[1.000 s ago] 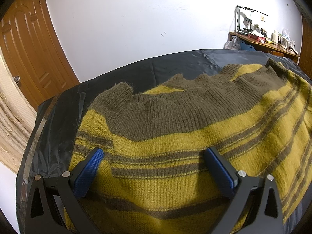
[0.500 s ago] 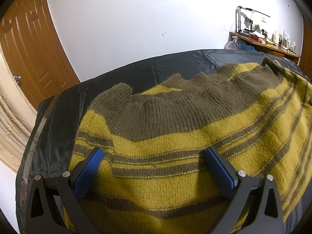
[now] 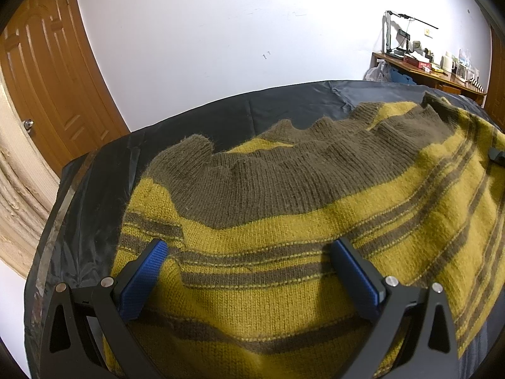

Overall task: Fold clothes
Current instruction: 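Fold the held yellow side over the sweater body with the right gripper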

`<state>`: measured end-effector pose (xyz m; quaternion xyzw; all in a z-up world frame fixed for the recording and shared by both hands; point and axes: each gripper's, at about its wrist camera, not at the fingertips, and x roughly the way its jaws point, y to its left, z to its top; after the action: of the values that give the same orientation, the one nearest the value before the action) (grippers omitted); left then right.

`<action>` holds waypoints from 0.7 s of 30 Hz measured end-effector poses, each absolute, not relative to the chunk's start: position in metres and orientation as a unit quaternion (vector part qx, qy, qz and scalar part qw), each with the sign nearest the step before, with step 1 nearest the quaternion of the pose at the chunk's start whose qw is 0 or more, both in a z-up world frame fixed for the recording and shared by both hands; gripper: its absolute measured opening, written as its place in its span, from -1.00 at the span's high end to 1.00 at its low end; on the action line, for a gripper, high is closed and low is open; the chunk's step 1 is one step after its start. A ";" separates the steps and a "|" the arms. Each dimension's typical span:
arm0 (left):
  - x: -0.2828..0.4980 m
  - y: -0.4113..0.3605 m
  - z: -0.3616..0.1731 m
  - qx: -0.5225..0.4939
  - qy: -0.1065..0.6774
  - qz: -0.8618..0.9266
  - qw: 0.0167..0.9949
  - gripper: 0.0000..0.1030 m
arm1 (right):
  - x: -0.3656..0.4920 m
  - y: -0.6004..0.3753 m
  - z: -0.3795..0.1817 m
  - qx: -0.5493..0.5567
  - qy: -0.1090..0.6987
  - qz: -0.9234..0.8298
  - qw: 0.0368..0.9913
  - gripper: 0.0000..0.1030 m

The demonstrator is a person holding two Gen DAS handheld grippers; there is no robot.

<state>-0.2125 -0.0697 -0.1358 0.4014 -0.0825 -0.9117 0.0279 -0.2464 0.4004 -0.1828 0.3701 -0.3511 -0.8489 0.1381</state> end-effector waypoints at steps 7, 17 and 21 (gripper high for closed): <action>-0.210 -0.093 -0.117 0.407 -0.002 -0.914 -0.001 -1.00 | -0.237 0.394 -0.160 0.335 -0.313 -0.875 0.156 0.35; -0.180 -0.131 -0.076 0.400 0.102 -0.909 -0.061 -1.00 | -0.234 0.362 -0.132 0.332 -0.302 -0.877 0.174 0.39; -0.170 -0.142 -0.086 0.415 0.105 -0.903 -0.044 -1.00 | -0.237 0.348 -0.124 0.328 -0.288 -0.880 0.188 0.41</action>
<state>-0.1699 -0.1420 -0.0862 0.4149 0.1053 -0.9027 -0.0435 -0.2371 0.3482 -0.1236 0.3280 -0.2875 -0.8799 0.1883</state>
